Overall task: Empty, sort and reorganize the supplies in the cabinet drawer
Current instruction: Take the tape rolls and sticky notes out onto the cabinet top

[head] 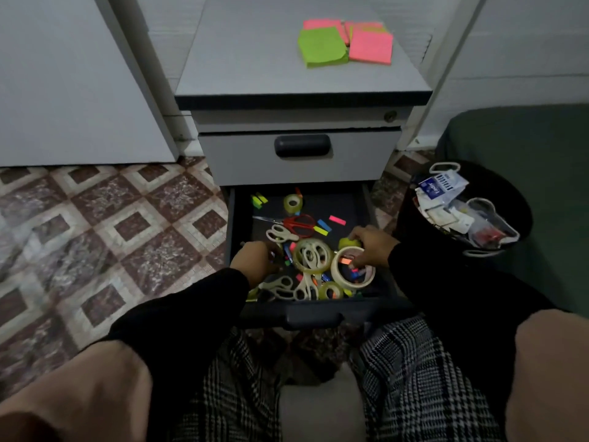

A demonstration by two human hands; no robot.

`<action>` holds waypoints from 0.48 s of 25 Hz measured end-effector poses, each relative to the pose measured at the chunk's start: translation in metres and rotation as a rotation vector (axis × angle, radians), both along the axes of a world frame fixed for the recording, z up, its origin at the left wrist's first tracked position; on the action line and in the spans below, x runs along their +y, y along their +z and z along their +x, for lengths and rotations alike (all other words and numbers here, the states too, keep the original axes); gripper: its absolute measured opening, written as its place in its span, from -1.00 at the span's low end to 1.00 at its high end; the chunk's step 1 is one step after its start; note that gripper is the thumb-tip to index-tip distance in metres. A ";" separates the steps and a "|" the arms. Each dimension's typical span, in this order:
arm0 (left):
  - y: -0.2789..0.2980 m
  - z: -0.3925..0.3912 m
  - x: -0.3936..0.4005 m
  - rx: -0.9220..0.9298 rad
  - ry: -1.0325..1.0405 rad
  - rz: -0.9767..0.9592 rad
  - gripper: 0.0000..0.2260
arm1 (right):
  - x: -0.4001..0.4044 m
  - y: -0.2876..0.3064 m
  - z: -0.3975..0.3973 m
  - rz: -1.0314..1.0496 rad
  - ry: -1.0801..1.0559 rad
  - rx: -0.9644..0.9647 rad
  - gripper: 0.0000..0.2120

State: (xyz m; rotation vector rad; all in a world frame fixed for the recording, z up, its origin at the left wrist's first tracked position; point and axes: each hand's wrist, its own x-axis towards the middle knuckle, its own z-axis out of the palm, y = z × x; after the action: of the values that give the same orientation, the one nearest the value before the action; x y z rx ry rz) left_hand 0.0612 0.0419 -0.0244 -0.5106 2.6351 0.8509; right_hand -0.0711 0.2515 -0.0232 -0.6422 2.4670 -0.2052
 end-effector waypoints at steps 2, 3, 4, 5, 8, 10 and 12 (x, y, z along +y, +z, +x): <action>-0.011 -0.008 0.005 -0.023 -0.091 -0.079 -0.69 | 0.003 -0.017 -0.003 0.055 0.042 -0.007 -0.22; -0.018 -0.014 0.007 -0.028 -0.125 -0.103 -0.67 | 0.004 -0.024 -0.006 0.076 0.058 -0.027 -0.14; -0.025 -0.019 0.009 -0.033 -0.152 -0.123 -0.66 | 0.003 -0.031 -0.008 0.093 0.076 -0.045 -0.06; -0.033 -0.024 0.011 -0.037 -0.179 -0.143 -0.65 | 0.003 -0.038 -0.009 0.110 0.103 -0.065 0.02; -0.058 -0.035 0.019 -0.116 -0.293 -0.245 -0.64 | 0.001 -0.051 -0.005 0.173 0.216 -0.075 0.14; -0.069 -0.039 0.026 -0.181 -0.317 -0.310 -0.67 | 0.000 -0.053 0.001 0.238 0.277 -0.008 0.13; -0.076 -0.043 0.031 -0.208 -0.294 -0.326 -0.70 | 0.001 -0.056 0.006 0.293 0.325 0.095 0.11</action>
State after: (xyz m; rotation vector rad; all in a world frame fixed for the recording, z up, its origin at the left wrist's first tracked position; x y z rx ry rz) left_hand 0.0180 0.0725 -0.1003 -0.2601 2.5744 0.2661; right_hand -0.0651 0.2528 -0.0796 -0.9228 2.3723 0.3134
